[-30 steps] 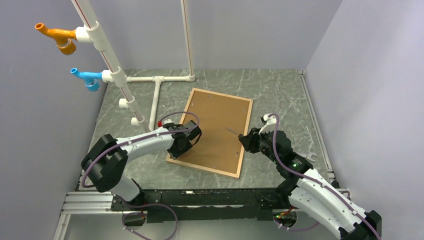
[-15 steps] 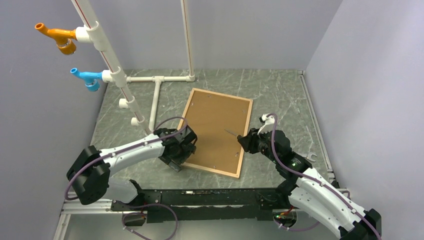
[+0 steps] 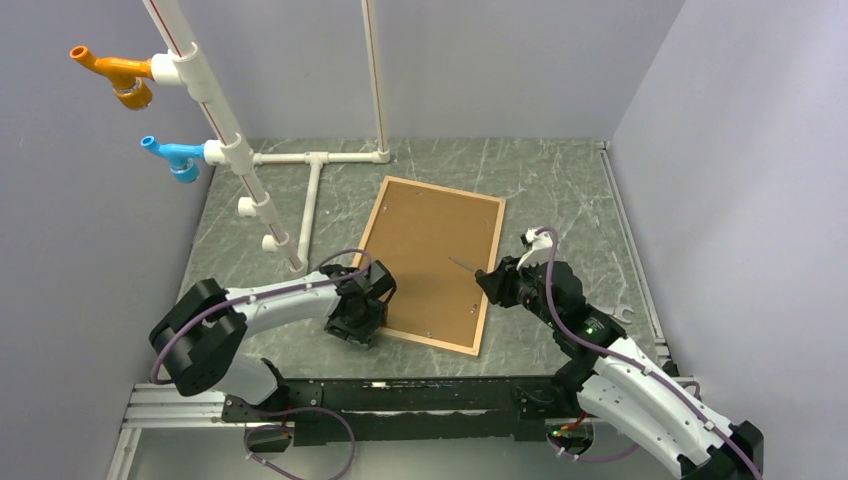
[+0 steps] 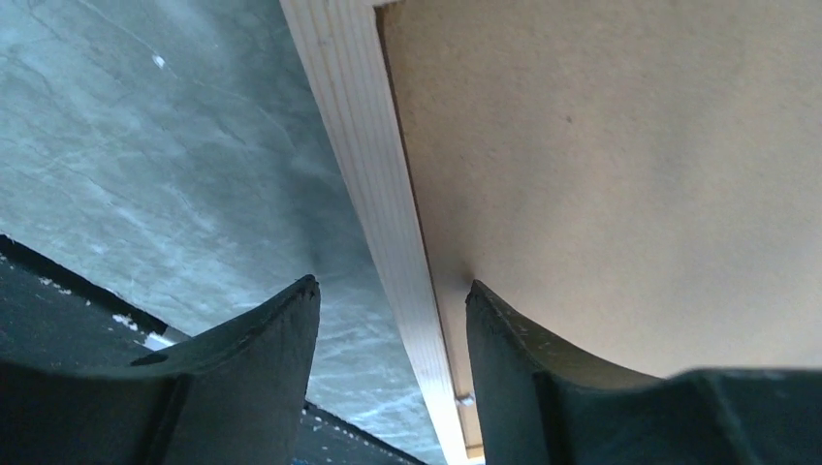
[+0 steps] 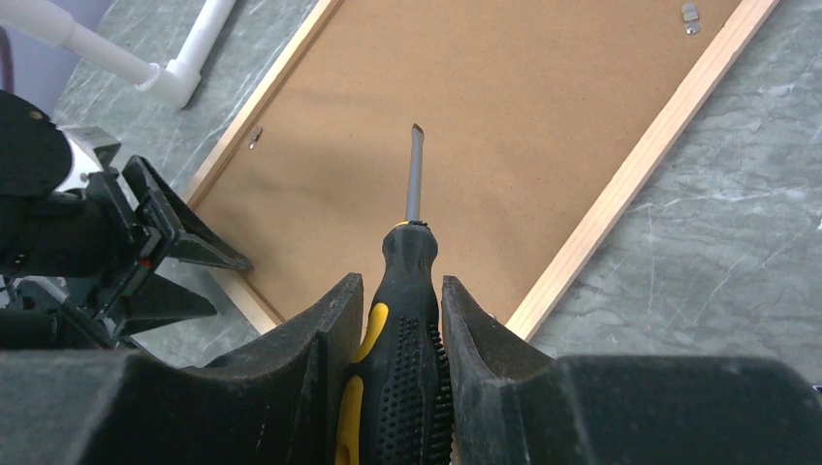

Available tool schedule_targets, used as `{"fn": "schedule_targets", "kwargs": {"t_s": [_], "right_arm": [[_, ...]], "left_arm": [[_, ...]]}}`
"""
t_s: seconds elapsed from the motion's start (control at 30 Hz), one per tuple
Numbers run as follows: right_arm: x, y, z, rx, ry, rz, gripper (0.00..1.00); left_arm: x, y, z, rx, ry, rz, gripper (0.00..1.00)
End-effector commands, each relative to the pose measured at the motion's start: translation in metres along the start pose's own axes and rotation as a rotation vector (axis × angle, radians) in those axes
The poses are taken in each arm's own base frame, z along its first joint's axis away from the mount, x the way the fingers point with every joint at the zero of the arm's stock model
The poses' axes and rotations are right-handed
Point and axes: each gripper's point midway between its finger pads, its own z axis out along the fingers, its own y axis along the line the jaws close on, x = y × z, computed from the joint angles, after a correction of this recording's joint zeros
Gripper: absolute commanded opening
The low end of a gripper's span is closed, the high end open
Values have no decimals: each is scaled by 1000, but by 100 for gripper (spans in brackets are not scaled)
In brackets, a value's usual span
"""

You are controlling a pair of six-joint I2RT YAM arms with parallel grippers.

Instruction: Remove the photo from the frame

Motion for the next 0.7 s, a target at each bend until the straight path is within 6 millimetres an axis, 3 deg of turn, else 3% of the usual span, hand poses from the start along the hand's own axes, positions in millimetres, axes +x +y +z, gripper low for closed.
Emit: {"fn": "schedule_targets", "kwargs": {"t_s": [0.0,0.17,0.3,0.53,0.67], "right_arm": [[-11,8,-3,-35,-44,9,0],[-10,8,-1,-36,-42,10,0],[-12,9,0,-37,-44,11,0],[-8,13,2,-58,-17,7,0],[-6,15,3,-72,-6,5,0]], "left_arm": [[2,4,9,-51,-10,-89,59],[-8,6,13,-72,-100,-57,43],[-20,1,15,-65,-189,55,23],[-45,-21,24,23,-311,316,12],[-56,-45,25,59,-350,474,9]]}}
